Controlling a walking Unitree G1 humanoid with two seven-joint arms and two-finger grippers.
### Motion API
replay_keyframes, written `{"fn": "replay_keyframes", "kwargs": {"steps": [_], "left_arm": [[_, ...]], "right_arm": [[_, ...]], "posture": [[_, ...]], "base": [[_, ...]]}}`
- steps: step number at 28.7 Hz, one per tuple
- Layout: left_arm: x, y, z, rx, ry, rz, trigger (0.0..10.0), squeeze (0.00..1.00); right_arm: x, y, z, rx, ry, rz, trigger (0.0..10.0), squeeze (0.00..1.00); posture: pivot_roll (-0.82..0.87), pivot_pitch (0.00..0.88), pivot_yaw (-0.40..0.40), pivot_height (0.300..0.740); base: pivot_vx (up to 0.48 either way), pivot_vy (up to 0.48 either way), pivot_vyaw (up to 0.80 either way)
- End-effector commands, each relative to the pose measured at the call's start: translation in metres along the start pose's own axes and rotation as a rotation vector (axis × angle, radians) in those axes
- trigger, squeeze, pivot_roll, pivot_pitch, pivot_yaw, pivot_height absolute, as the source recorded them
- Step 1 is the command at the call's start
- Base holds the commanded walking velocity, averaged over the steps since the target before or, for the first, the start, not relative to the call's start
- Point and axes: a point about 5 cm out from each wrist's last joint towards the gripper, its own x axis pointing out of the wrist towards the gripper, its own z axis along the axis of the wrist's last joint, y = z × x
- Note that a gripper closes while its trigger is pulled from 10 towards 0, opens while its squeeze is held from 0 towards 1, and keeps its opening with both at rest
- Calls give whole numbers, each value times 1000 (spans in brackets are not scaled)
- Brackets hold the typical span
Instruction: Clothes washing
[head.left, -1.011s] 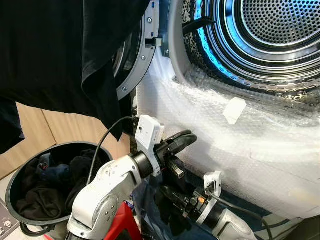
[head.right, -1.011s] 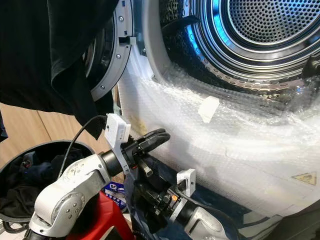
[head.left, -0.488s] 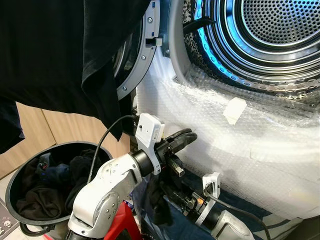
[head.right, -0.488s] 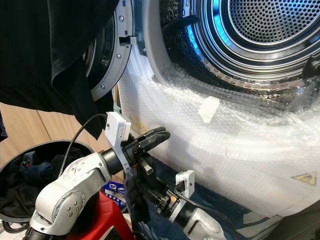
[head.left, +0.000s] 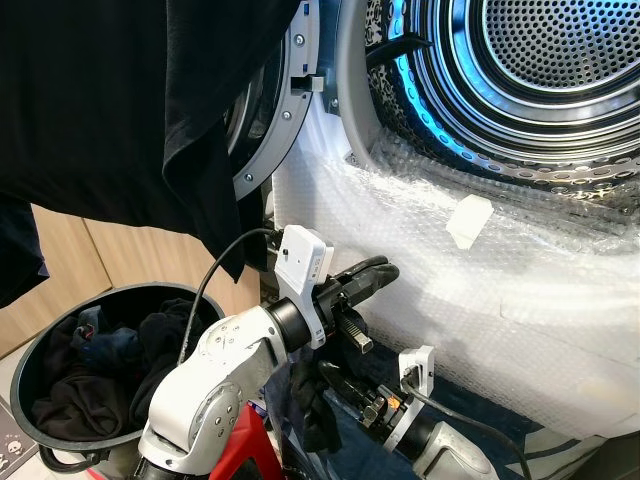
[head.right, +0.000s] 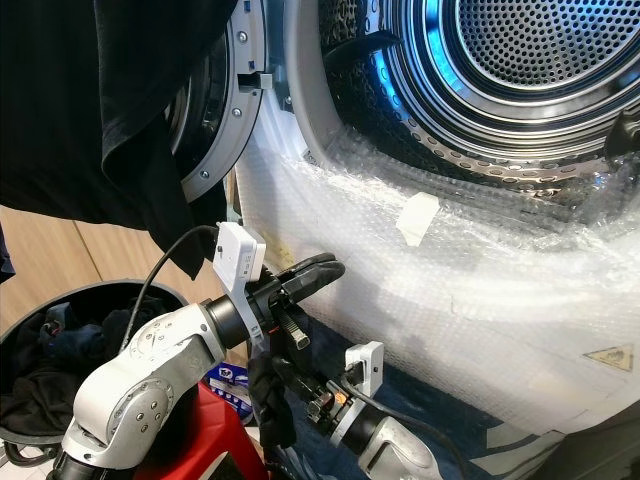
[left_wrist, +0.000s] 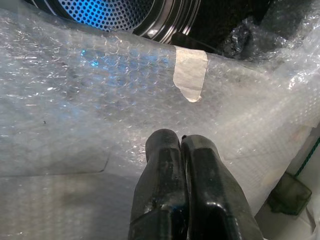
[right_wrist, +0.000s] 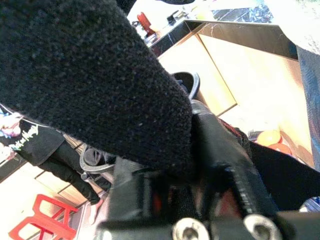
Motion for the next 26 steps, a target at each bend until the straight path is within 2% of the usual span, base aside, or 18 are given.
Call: {"fn": "replay_keyframes", "kwargs": {"steps": [1, 14, 22, 23, 24, 25, 26], "left_arm": [[2, 1, 3, 24, -6, 2, 0, 0], [2, -6, -3, 2, 6, -3, 0, 0], [2, -6, -5, 19, 11, 14, 0, 0], [3, -4, -5, 42, 8, 37, 1961, 0], [4, -2, -5, 67, 5, 60, 4510, 0], [5, -1, -5, 83, 3, 73, 4510, 0], [6, 5, -11, 136, 33, 131, 10000, 0]], "right_arm": [[-2, -1, -3, 1, 9, -6, 0, 0], [-3, 4, -14, 9, 26, 4, 0, 0], [-1, 4, -14, 5, 30, 10, 0, 0], [-1, 4, -14, 4, 32, 13, 0, 0], [0, 4, -15, 5, 33, 14, 0, 0], [0, 4, -15, 5, 33, 14, 0, 0], [-1, 3, -16, 4, 35, 13, 0, 0]], "posture": [[41, 0, -59, 740], [34, 0, -49, 740], [38, 0, -47, 740], [41, 0, -46, 740], [41, 0, -46, 740], [41, 0, -46, 740], [46, 0, -48, 740]], "base": [[0, 0, 0], [0, 0, 0], [0, 0, 0], [0, 0, 0], [0, 0, 0], [0, 0, 0], [0, 0, 0]]}}
